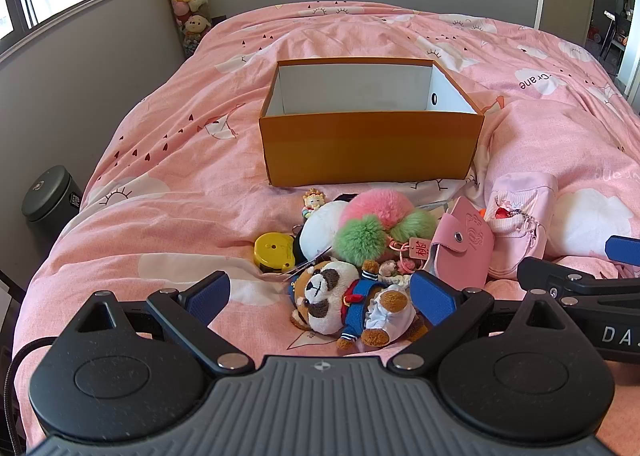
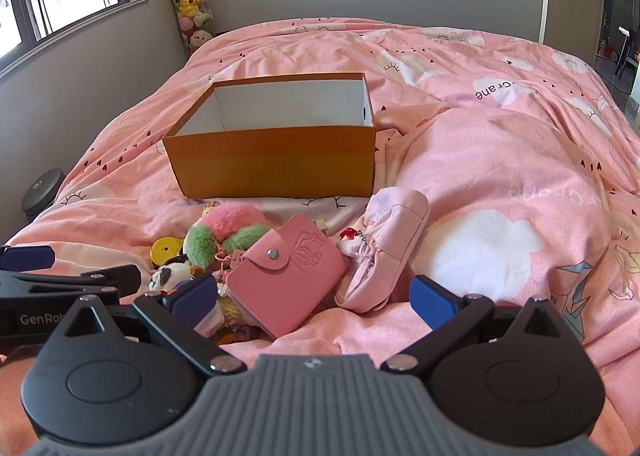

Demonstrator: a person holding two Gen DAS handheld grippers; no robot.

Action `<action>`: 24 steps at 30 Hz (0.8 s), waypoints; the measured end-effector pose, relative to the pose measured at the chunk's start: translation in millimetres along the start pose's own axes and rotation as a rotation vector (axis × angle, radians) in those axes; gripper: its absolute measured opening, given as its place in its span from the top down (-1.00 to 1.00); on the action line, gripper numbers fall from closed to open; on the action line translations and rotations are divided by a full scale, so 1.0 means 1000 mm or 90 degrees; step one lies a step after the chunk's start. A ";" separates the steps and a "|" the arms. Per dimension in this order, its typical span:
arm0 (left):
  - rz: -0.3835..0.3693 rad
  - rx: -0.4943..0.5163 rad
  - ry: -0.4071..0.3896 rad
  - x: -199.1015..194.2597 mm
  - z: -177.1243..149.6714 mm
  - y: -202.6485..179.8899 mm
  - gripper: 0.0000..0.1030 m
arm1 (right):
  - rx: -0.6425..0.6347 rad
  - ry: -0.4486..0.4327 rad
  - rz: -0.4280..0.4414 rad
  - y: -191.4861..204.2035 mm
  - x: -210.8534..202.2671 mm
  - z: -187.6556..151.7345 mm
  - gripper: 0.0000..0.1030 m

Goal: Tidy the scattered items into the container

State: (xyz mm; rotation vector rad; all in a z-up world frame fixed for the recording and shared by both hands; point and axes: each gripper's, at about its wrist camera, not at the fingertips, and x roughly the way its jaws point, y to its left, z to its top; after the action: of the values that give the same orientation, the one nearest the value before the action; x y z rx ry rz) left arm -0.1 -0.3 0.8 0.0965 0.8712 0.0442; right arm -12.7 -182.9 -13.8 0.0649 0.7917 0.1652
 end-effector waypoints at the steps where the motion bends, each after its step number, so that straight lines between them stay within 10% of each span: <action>1: 0.000 0.000 0.000 0.000 0.000 0.000 -1.00 | 0.000 0.000 0.000 0.000 0.000 0.000 -1.00; 24: 0.000 0.000 0.000 0.000 0.000 0.000 -1.00 | 0.001 0.007 0.001 0.000 0.003 0.001 -1.00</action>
State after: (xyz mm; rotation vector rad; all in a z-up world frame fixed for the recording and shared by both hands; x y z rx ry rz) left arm 0.1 0.0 1.0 0.0965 0.8715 0.0436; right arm -10.3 -182.8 -15.2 0.0656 0.8020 0.1666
